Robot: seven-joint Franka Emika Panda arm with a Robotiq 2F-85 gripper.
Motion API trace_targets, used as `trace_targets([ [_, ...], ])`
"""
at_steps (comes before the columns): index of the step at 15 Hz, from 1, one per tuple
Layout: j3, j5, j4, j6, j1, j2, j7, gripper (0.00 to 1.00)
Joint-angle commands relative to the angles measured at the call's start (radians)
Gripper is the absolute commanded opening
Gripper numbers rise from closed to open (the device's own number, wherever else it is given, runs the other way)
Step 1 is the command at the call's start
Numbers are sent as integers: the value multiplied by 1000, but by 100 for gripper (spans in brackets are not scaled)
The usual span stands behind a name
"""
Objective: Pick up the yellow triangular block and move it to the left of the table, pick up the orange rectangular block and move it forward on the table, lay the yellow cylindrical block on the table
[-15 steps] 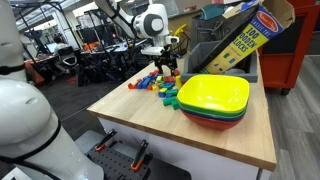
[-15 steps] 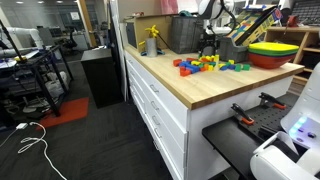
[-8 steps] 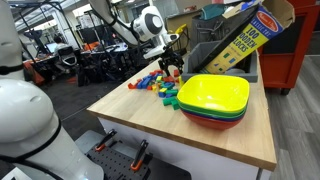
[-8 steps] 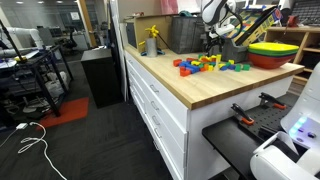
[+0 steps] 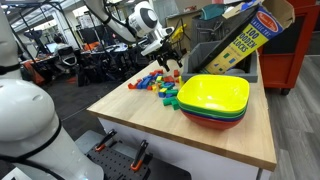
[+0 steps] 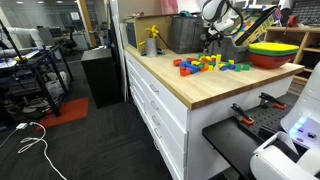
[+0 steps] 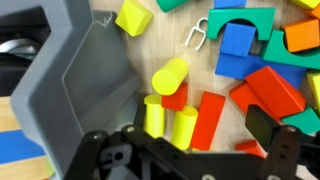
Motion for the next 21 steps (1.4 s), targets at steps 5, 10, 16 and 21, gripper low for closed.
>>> trace_targets([
  [5, 17, 131, -69, 9, -31, -5, -25, 100],
  [10, 25, 160, -64, 22, -20, 11, -18, 100],
  [16, 19, 120, -45, 30, -14, 34, -10, 100],
  [21, 12, 89, -12, 30, -11, 65, -11, 100],
])
